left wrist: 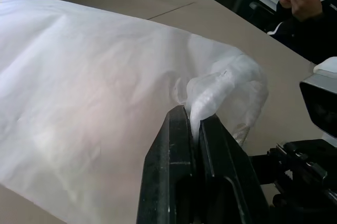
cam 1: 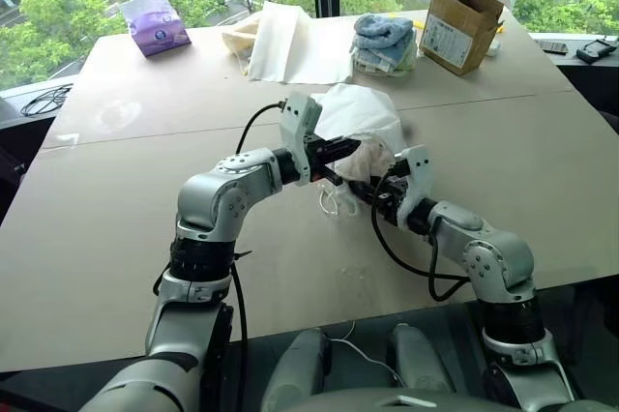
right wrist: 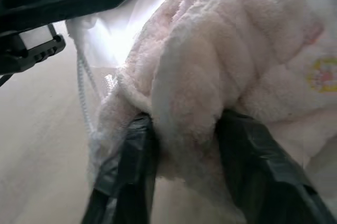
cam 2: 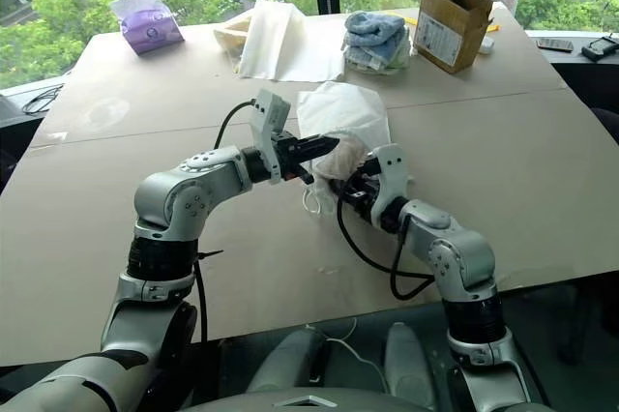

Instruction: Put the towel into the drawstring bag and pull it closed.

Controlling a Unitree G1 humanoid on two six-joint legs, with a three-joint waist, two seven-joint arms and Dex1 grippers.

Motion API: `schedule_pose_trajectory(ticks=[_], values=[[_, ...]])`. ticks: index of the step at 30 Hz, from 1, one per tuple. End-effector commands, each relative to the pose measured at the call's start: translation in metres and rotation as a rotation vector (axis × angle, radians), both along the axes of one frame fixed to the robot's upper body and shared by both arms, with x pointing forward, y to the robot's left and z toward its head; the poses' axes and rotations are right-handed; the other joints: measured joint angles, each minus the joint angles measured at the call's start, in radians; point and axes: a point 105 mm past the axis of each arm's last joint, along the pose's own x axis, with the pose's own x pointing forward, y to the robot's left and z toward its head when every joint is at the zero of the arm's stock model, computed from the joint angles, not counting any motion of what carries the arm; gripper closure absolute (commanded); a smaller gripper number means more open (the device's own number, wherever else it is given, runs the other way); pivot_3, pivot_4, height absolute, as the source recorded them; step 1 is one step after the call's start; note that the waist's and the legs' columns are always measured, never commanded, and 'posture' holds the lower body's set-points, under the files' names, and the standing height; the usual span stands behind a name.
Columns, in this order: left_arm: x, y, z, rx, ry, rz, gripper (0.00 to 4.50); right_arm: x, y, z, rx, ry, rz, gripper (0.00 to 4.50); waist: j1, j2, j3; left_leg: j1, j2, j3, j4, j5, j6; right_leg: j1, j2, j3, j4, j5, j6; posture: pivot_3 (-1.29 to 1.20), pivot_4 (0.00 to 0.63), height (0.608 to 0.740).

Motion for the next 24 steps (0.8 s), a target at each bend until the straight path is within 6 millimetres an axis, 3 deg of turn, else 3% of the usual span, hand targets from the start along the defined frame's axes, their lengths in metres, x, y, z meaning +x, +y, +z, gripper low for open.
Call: schedule_pose_trajectory(ticks=[1, 10, 13, 16, 19, 24], values=[[-0.006, -0.004, 0.007, 0.001, -0.034, -0.036, 4.5, 0.01, -0.003, 0.021, 0.032, -0.091, -0.056, 4.39, 0.0, 0.0, 0.0, 0.0, 0.0, 0.0, 0.0, 0.0, 0.0, 0.0, 0.0, 0.0, 0.0, 0.0, 0.0, 0.0, 0.15, 0.74], [-0.014, -0.012, 0.003, 0.004, -0.014, -0.089, 4.5, 0.048, -0.007, 0.049, 0.096, -0.198, -0.233, 4.46, -0.002, 0.0, 0.0, 0.0, 0.0, 0.0, 0.0, 0.0, 0.0, 0.0, 0.0, 0.0, 0.0, 0.0, 0.0, 0.0, 0.15, 0.74], [-0.015, -0.014, 0.005, 0.001, -0.019, -0.092, 4.5, 0.06, -0.005, 0.046, 0.08, -0.202, -0.272, 4.46, -0.003, 0.0, 0.0, 0.0, 0.0, 0.0, 0.0, 0.0, 0.0, 0.0, 0.0, 0.0, 0.0, 0.0, 0.0, 0.0, 0.15, 0.74], [-0.012, -0.012, 0.009, -0.01, -0.027, -0.076, 4.5, 0.06, 0.001, 0.033, -0.045, -0.228, -0.215, 4.46, -0.002, 0.0, 0.0, 0.0, 0.0, 0.0, 0.0, 0.0, 0.0, 0.0, 0.0, 0.0, 0.0, 0.0, 0.0, 0.0, 0.15, 0.74], [-0.005, -0.007, 0.012, -0.017, -0.042, -0.031, 4.5, 0.045, 0.002, 0.033, 0.01, -0.217, -0.136, 3.41, -0.001, 0.0, 0.0, 0.0, 0.0, 0.0, 0.0, 0.0, 0.0, 0.0, 0.0, 0.0, 0.0, 0.0, 0.0, 0.0, 0.15, 0.74], [0.007, -0.004, 0.018, -0.057, -0.053, 0.042, 4.5, 0.009, -0.017, 0.039, 0.04, -0.246, -0.038, 1.11, 0.001, 0.0, 0.0, -0.001, 0.0, 0.0, 0.0, 0.0, 0.0, 0.0, -0.001, -0.001, 0.0, 0.0, 0.0, 0.0, 0.15, 0.74]])
